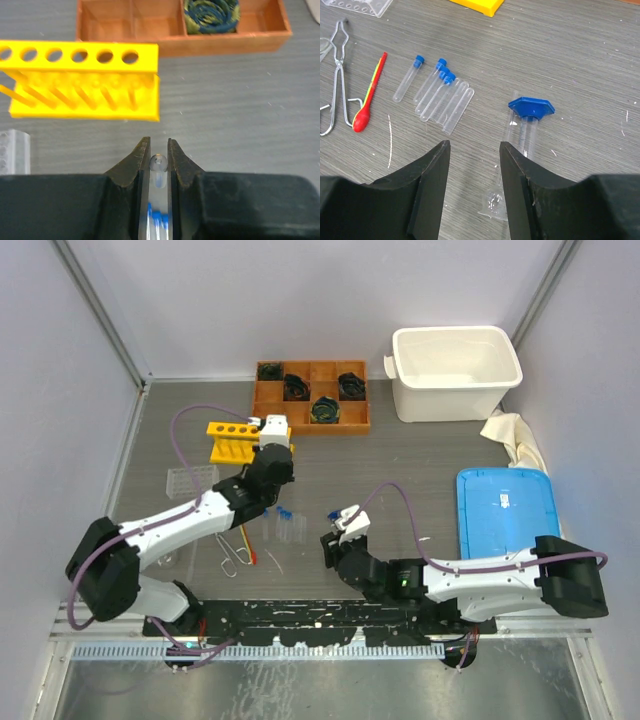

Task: Organize the chemistry lab equipment
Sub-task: Pick up the test tube at the center of the board, then insert the test tube into the slot of the test tube rack.

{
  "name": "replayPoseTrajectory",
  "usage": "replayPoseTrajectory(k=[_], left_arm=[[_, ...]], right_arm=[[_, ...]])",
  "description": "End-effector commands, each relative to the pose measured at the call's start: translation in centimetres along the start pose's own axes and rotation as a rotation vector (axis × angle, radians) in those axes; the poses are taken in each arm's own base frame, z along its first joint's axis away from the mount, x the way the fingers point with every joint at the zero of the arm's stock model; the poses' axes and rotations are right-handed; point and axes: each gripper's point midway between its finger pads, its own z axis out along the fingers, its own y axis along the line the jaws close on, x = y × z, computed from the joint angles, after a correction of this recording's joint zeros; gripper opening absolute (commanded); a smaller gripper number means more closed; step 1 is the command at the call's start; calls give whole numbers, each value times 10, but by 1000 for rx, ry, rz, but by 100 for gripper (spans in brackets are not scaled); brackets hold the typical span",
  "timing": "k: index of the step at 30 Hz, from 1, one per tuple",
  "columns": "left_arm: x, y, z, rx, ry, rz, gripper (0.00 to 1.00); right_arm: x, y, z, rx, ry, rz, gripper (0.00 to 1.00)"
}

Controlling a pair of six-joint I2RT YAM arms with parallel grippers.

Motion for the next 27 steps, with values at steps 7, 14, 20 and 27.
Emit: replayPoseTrajectory(k=[7, 14, 20, 27], left_arm=[[-78, 13, 55, -211, -288, 141, 0], [-86, 23, 81, -205, -278, 104, 0], [-91, 21, 89, -196, -286, 102, 0], [-85, 21, 97, -198, -271, 109, 0]], right_arm=[[-34, -11, -10, 46, -79, 57, 50], [-49, -18, -15, 66, -114, 49, 53], [-49, -21, -12, 84, -112, 34, 55], [-45, -19, -8, 90, -99, 23, 55]])
